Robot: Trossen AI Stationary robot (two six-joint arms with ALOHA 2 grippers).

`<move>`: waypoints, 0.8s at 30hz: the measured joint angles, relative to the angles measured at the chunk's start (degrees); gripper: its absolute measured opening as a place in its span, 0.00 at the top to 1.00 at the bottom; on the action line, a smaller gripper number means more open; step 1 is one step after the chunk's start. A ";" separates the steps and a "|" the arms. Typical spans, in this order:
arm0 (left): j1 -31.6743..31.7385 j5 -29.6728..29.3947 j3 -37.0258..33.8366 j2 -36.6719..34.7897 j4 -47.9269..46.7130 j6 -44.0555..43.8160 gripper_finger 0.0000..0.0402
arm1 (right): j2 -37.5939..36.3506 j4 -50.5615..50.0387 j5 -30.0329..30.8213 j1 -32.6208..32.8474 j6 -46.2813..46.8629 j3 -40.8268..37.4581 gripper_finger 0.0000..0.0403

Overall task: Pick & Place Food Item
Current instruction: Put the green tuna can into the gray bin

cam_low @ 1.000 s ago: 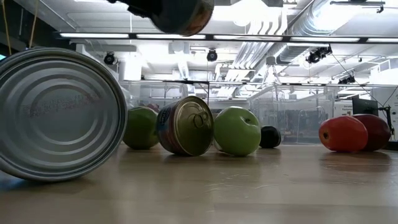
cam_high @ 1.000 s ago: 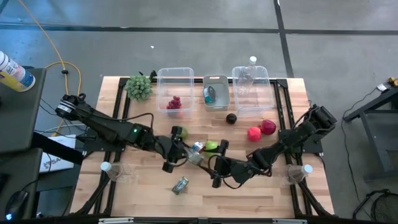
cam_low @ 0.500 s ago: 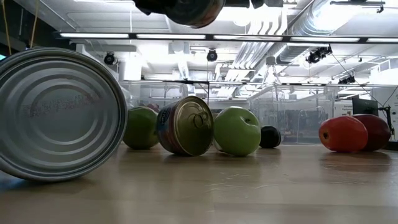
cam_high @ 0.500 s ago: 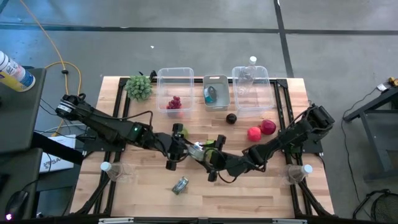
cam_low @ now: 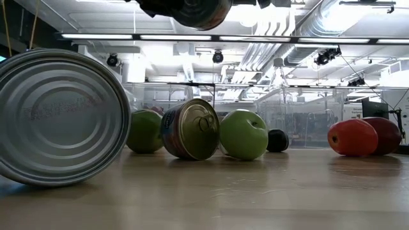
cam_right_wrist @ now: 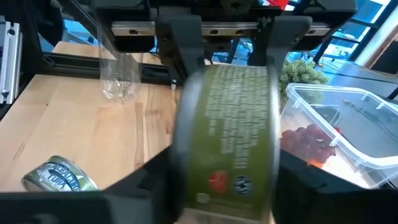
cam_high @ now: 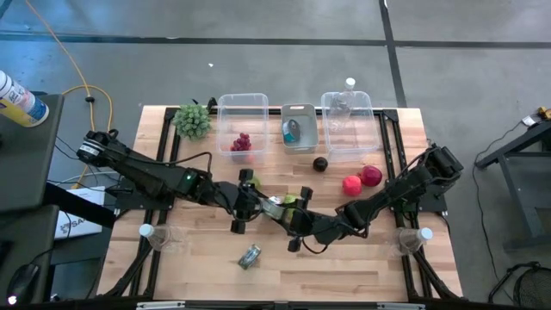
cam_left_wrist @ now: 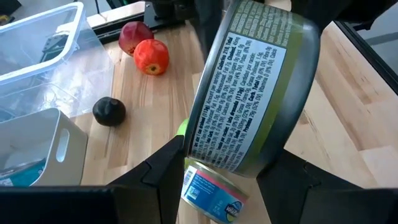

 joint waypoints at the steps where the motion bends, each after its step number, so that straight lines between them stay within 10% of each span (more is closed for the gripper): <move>1: 0.00 -0.13 0.00 0.00 -0.16 -0.18 0.59 | 0.00 -0.05 0.37 -0.09 0.06 0.00 0.63; 24: -2.20 0.62 -0.13 -0.02 2.68 -1.50 0.56 | -0.09 1.36 -1.87 -0.05 3.10 0.02 0.68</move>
